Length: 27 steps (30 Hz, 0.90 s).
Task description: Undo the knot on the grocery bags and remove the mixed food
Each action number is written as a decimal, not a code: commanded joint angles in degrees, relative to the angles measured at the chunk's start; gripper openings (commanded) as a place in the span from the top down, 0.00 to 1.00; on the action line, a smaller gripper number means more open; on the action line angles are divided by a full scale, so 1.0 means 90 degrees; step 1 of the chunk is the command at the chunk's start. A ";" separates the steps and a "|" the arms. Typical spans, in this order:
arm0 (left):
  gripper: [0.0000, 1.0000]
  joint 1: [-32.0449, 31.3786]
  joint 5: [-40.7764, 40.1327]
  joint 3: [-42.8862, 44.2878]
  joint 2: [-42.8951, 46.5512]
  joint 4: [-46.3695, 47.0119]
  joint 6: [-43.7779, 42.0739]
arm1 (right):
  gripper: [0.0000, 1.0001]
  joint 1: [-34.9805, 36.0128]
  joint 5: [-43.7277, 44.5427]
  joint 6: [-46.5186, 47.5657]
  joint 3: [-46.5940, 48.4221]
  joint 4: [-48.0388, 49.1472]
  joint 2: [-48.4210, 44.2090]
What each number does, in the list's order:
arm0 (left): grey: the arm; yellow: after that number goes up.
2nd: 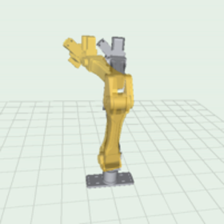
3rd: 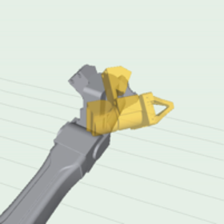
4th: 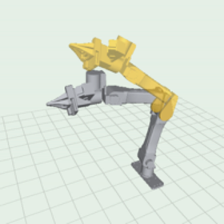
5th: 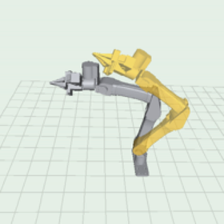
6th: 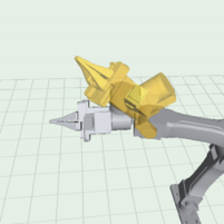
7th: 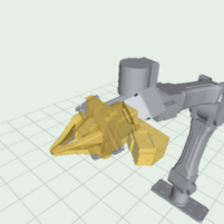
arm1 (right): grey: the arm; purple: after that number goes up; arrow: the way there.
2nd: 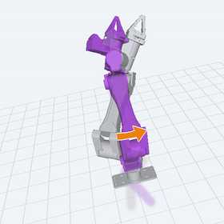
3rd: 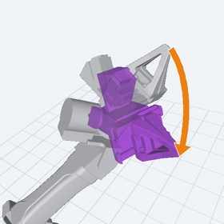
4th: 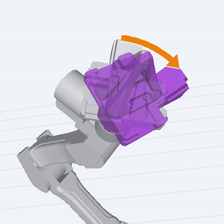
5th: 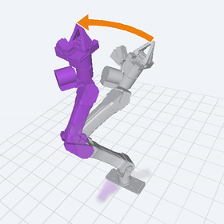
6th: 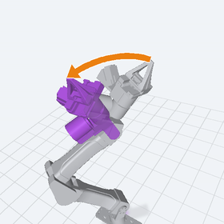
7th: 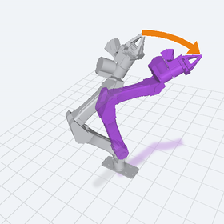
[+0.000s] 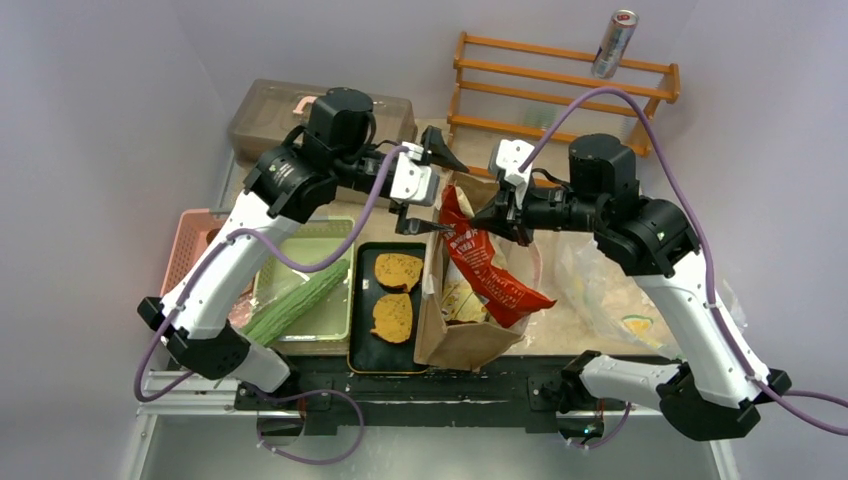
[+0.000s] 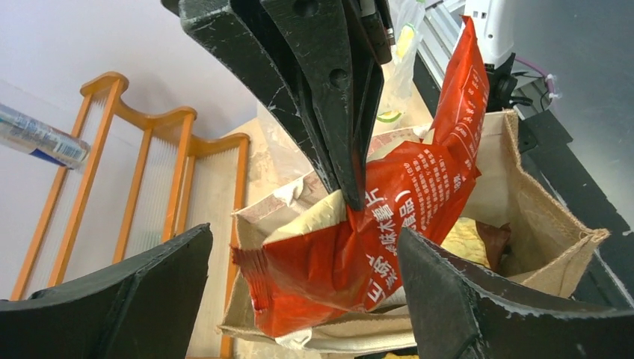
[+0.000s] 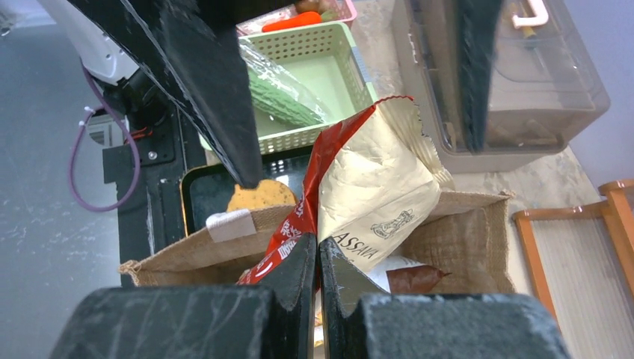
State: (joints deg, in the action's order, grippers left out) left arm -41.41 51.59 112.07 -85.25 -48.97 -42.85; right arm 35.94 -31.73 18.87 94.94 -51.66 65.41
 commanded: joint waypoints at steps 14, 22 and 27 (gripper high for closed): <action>1.00 -0.0385 -0.0360 -0.0752 0.0408 -0.0422 -0.1691 | 0.99 -0.0010 0.0439 -0.0022 0.0736 0.0619 0.0043; 1.00 0.0023 -0.0740 -0.1042 0.0731 0.0356 -0.0388 | 0.07 -0.0999 0.0178 -0.1118 0.1341 0.0180 0.0295; 1.00 0.0297 -0.1225 -0.1213 0.0773 0.1587 0.1240 | 0.01 -0.1011 -0.0529 -0.1042 0.1070 -0.0686 0.0270</action>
State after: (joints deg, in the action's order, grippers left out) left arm -40.58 44.01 100.07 -79.15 -46.46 -44.36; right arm 26.83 -30.28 11.33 105.82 -51.64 67.70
